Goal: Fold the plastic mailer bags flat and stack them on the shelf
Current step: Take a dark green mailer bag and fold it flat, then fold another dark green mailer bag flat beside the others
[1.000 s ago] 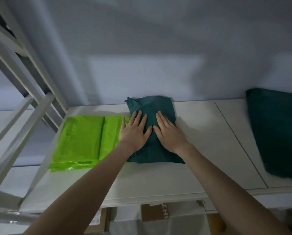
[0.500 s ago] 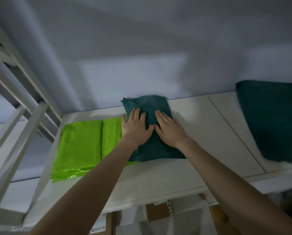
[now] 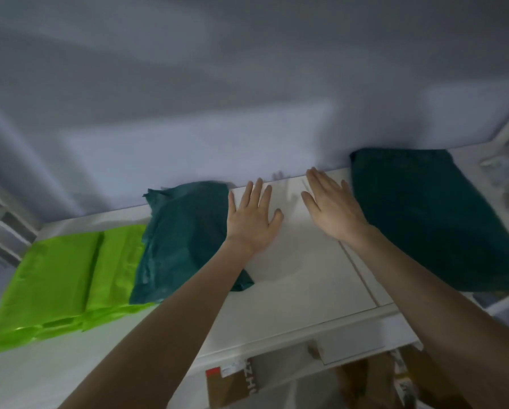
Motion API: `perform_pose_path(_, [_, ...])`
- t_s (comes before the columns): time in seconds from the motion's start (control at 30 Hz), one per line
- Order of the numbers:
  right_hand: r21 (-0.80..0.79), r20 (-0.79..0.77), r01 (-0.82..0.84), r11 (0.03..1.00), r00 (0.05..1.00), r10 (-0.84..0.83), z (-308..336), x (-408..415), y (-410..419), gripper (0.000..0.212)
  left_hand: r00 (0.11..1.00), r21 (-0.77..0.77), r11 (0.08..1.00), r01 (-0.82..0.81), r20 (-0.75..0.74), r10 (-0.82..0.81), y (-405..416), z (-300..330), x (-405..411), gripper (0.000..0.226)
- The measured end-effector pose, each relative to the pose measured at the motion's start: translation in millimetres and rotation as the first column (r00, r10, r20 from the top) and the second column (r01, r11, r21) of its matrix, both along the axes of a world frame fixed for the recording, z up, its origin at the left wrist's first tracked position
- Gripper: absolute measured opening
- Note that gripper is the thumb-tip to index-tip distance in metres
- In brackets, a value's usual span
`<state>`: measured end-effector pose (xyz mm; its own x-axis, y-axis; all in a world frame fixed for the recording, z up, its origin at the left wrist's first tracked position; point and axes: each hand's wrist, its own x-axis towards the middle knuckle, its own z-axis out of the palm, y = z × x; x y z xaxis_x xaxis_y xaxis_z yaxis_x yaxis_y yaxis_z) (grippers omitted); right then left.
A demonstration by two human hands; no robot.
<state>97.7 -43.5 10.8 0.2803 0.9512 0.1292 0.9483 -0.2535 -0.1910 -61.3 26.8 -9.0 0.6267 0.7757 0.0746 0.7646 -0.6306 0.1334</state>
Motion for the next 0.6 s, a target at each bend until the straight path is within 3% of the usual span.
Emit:
perform_pose_path(0.33, [-0.022, 0.057, 0.092, 0.995, 0.994, -0.091, -6.6, 163.4, -69.3, 0.058, 0.999, -0.092, 0.995, 0.031, 0.016, -0.03, -40.6, -9.7, 146.0, 0.062])
perform_pose_path(0.6, [-0.176, 0.001, 0.248, 0.953, 0.968, -0.252, -38.6, 258.0, -111.8, 0.059, 0.998, -0.197, 0.979, 0.049, 0.036, -0.043, -54.1, -37.5, 220.7, 0.064])
